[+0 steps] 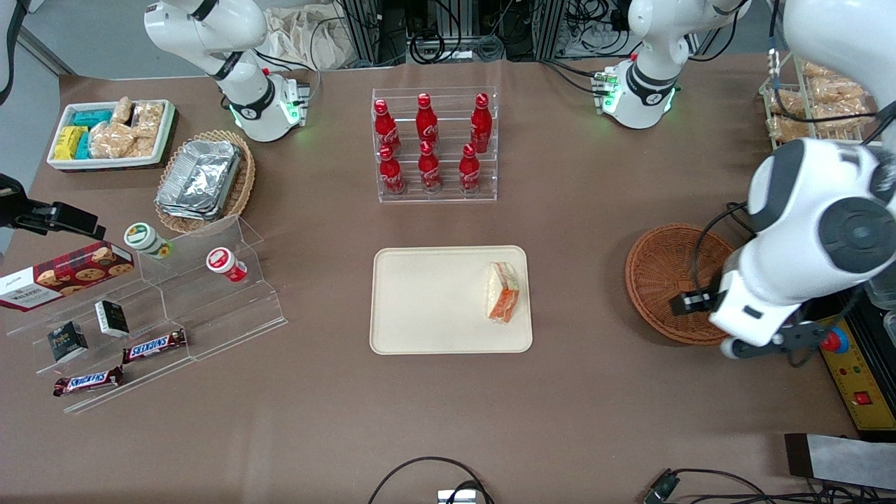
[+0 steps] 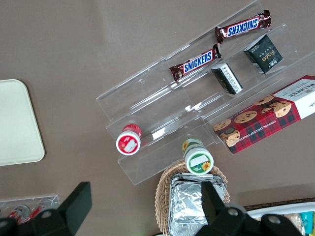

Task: Place sandwich from basket to tray

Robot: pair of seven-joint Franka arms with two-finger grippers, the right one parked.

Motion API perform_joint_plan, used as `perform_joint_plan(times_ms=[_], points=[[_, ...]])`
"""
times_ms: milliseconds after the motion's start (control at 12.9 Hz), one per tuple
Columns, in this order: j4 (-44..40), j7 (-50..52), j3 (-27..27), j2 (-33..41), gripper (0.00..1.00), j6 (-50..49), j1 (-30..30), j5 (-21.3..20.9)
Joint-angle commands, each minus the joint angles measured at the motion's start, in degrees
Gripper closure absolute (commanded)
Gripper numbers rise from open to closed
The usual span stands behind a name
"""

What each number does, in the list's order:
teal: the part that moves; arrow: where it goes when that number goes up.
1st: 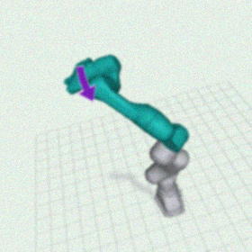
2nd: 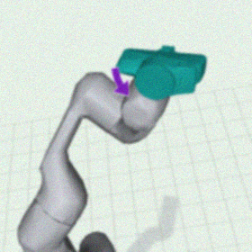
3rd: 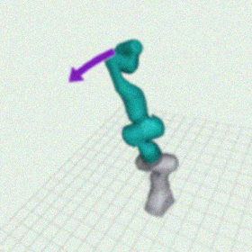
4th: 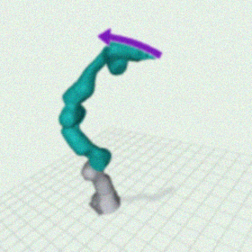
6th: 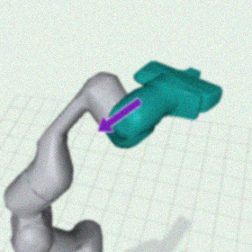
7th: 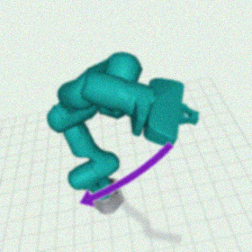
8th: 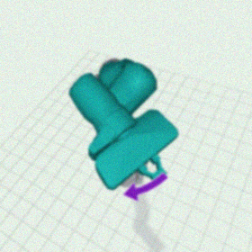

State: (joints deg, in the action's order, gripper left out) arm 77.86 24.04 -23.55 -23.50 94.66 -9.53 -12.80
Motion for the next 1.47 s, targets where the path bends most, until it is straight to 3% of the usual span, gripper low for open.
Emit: perform_joint_plan(times_ms=[0, 386, 618, 696, 1005, 1159, 1391], points=[[4.8, -8.0, 9.2, 7.6, 0.14, -1.5, 3.6, 5.1], [4.8, -17.3, 13.4, 13.3, 0.14, -7.5, 3.6, 7.6], [4.8, -21.0, 18.0, 16.5, 0.13, -11.1, 6.9, 8.1], [4.8, -22.1, 18.7, 17.5, 0.00, -12.7, 7.5, 8.1], [4.6, -22.3, 20.9, 20.2, 0.00, -16.5, 11.1, 8.4], [4.8, -22.1, 22.4, 21.5, 0.00, -17.1, 11.1, 11.6], [4.9, -21.6, 24.1, 21.8, 0.00, -17.1, 12.4, 12.5]])
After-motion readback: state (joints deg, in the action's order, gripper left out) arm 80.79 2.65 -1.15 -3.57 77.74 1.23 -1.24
